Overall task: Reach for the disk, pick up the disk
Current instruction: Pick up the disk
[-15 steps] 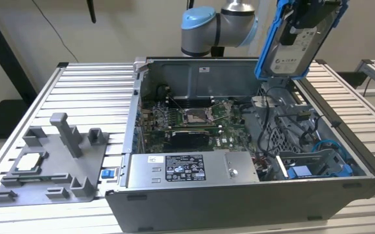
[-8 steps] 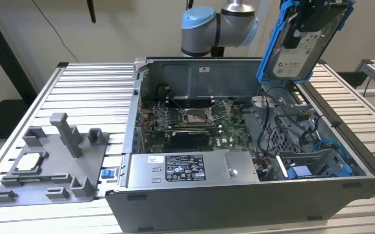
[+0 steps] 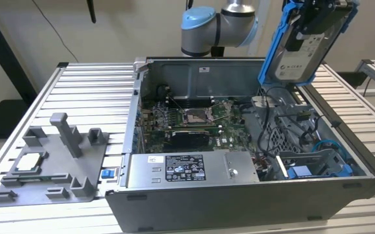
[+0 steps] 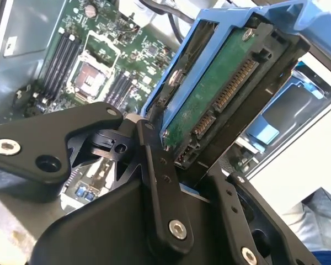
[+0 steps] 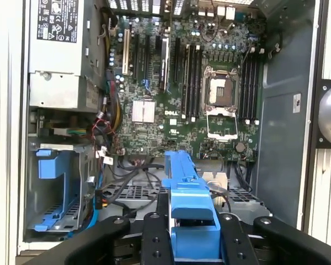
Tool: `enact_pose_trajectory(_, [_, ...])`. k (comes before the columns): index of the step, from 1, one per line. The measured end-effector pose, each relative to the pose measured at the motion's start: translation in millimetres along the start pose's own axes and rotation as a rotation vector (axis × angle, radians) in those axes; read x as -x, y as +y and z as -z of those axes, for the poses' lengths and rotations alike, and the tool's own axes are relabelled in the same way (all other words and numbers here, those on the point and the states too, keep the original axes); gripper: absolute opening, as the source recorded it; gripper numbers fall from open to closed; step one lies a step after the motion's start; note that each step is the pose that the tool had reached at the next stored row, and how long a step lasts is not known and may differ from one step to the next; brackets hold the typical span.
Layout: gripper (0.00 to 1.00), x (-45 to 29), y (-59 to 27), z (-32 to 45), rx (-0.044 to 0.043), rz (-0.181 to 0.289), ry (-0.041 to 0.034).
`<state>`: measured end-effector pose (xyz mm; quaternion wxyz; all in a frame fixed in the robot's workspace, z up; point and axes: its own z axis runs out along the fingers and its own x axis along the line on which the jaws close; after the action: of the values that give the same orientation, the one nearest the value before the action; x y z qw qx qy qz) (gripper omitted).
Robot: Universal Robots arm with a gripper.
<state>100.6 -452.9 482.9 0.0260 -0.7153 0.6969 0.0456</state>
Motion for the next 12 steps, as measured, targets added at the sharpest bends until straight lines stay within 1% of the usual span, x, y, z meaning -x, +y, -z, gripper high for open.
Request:
enact_pose_trajectory(8, [0.00,-8.5,0.2,0.9,0.0000,0.000,0.0000])
enact_pose_trajectory(12, [0.00,-9.2,0.2,0.9,0.0000,0.000,0.0000])
